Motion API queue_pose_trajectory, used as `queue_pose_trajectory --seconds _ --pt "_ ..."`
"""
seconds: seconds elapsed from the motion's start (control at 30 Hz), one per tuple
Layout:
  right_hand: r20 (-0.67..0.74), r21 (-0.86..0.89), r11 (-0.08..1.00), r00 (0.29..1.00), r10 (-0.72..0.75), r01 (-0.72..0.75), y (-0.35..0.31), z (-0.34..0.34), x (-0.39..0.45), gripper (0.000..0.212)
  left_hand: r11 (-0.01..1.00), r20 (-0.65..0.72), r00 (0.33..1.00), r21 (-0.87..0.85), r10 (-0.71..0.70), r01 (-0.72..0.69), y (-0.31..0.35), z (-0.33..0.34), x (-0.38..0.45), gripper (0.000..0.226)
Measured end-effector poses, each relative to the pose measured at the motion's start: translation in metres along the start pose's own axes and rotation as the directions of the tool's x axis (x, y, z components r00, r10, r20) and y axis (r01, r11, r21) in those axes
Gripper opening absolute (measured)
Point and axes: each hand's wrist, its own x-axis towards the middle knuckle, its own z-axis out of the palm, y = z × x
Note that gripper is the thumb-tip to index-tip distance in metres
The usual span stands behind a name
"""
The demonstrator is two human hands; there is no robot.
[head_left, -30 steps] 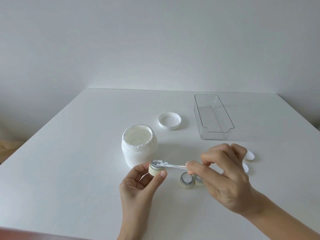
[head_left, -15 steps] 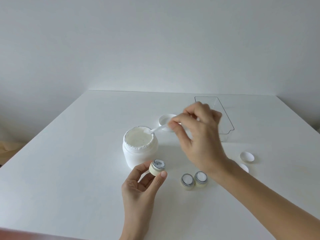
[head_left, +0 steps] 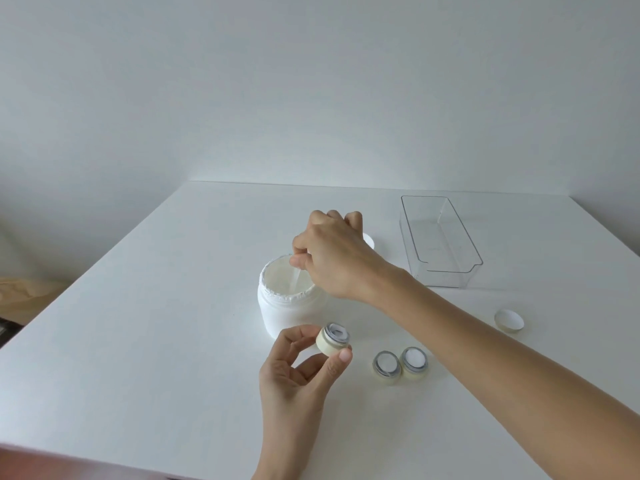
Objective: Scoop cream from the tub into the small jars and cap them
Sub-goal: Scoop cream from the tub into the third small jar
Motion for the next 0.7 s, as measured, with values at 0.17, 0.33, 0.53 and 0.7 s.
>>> queue_pose_trajectory --seconds 0.17,0.33,0.53,0.7 --pt "0.123 0.204 0.959 0.977 0.173 -0.195 0.010 -0.008 -0.007 0.031 1.000 0.013 1.000 0.003 -0.001 0.001 -0.002 -0.001 0.001 0.037" --pt "0.207 0.409 0.805 0.903 0.376 -0.429 0.026 -0.011 -0.015 0.034 1.000 0.017 1.000 0.002 0.001 -0.001 -0.003 -0.002 0.000 0.037" --pt "0.263 0.620 0.593 0.848 0.461 -0.514 0.041 -0.009 -0.021 0.026 1.000 -0.003 1.000 0.016 -0.004 0.004 -0.003 -0.001 0.001 0.037" --pt "0.296 0.734 0.451 0.837 0.460 -0.508 0.048 -0.014 -0.030 0.025 0.999 -0.037 0.999 -0.035 -0.008 0.006 -0.001 -0.002 0.001 0.033"
